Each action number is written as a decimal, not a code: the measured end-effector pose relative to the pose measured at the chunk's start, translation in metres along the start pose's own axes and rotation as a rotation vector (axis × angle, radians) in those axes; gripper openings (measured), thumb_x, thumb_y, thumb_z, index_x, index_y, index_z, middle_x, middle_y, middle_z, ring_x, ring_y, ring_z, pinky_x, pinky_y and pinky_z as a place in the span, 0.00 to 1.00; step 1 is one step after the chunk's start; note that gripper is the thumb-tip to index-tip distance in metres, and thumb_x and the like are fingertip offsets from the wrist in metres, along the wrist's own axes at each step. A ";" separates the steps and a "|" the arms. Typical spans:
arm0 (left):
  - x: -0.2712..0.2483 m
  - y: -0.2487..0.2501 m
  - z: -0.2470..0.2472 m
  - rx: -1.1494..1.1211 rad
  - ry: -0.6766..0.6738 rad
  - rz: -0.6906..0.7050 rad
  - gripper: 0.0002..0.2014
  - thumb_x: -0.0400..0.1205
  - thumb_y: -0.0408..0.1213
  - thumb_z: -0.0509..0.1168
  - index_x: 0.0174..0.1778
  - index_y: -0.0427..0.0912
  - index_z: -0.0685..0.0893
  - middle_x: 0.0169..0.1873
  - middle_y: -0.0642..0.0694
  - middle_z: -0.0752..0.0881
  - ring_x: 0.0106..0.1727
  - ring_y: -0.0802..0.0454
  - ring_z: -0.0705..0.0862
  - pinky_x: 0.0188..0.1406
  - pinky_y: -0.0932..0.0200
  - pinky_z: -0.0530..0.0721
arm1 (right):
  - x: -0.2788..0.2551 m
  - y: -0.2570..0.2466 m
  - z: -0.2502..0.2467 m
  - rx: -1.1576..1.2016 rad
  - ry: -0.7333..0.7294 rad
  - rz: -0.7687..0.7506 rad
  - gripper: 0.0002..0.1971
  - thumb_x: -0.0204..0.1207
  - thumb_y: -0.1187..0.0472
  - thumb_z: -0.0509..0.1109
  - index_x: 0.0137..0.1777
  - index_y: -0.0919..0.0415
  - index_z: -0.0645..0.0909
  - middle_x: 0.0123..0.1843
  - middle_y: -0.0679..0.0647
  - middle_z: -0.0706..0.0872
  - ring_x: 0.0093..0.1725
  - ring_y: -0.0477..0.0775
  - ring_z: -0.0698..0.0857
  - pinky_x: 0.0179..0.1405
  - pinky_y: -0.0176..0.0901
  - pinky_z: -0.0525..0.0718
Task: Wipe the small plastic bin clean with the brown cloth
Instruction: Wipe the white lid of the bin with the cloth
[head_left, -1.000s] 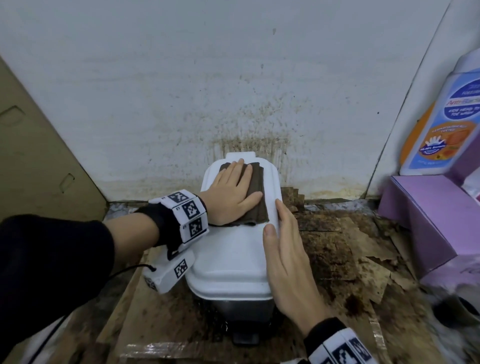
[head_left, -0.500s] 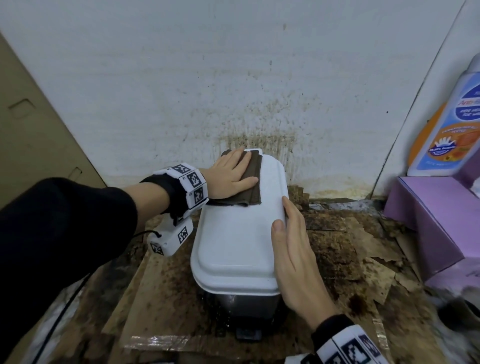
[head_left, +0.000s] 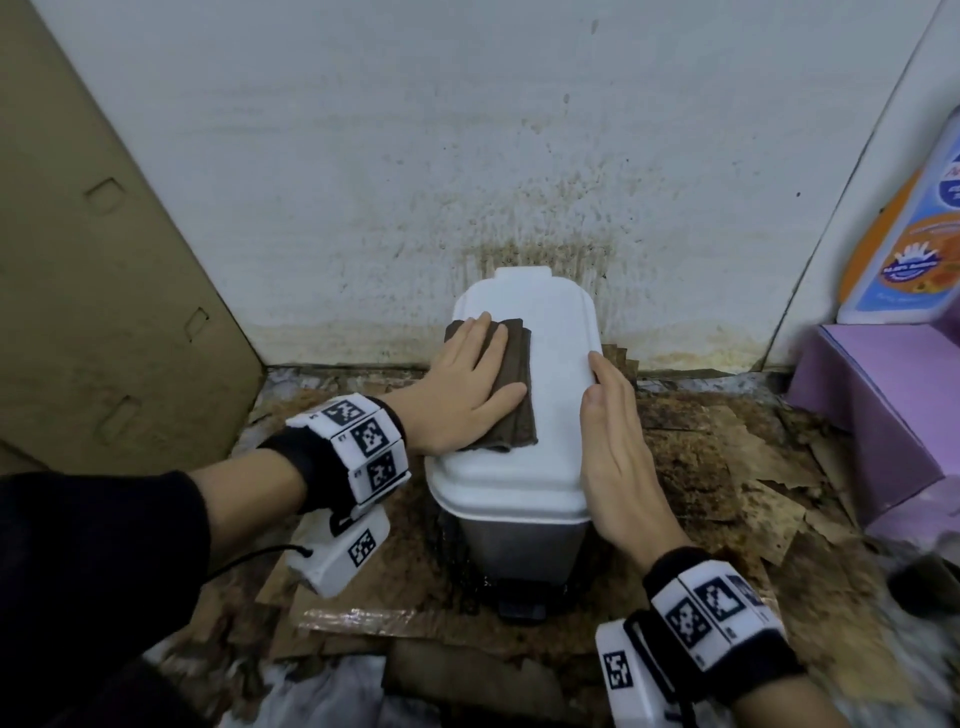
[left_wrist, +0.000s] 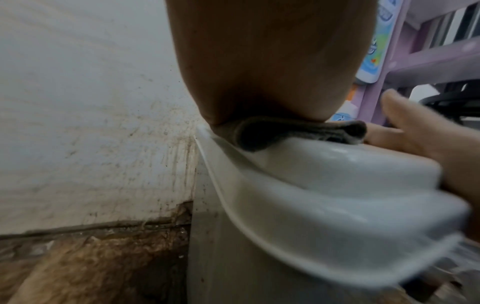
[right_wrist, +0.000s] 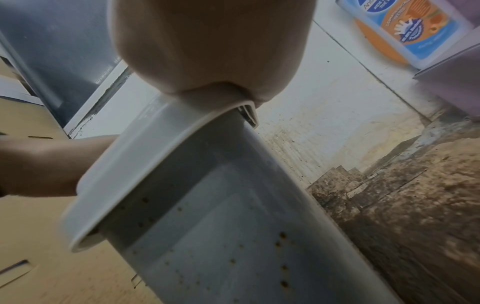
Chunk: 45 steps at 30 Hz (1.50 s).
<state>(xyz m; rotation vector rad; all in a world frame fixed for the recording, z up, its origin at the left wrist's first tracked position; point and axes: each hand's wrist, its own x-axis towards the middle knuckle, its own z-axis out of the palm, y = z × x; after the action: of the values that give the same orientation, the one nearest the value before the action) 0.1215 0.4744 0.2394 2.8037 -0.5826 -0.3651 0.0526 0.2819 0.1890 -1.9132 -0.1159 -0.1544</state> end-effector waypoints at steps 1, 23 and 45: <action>-0.007 0.004 0.003 -0.006 0.017 0.004 0.38 0.93 0.55 0.46 0.90 0.38 0.37 0.89 0.41 0.32 0.89 0.46 0.30 0.84 0.55 0.31 | 0.000 0.000 0.000 -0.006 -0.001 0.001 0.31 0.89 0.35 0.43 0.89 0.42 0.53 0.87 0.33 0.59 0.86 0.33 0.57 0.83 0.38 0.55; -0.028 0.034 0.035 0.147 0.239 0.052 0.36 0.92 0.55 0.44 0.91 0.37 0.45 0.90 0.37 0.41 0.91 0.44 0.39 0.88 0.51 0.36 | 0.002 -0.005 -0.010 0.159 -0.097 0.061 0.40 0.79 0.22 0.40 0.90 0.34 0.45 0.88 0.28 0.53 0.87 0.31 0.53 0.88 0.44 0.52; -0.035 0.019 0.033 -0.286 0.539 0.053 0.20 0.91 0.36 0.55 0.80 0.41 0.71 0.75 0.47 0.74 0.76 0.53 0.72 0.76 0.57 0.72 | 0.018 -0.031 -0.012 -0.402 0.070 -0.113 0.29 0.91 0.40 0.53 0.87 0.53 0.61 0.86 0.50 0.66 0.86 0.51 0.64 0.87 0.58 0.62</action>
<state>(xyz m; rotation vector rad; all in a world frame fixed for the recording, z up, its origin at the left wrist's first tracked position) 0.0735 0.4658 0.2205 2.4487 -0.4347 0.2926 0.0653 0.2811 0.2252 -2.2994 -0.1549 -0.3412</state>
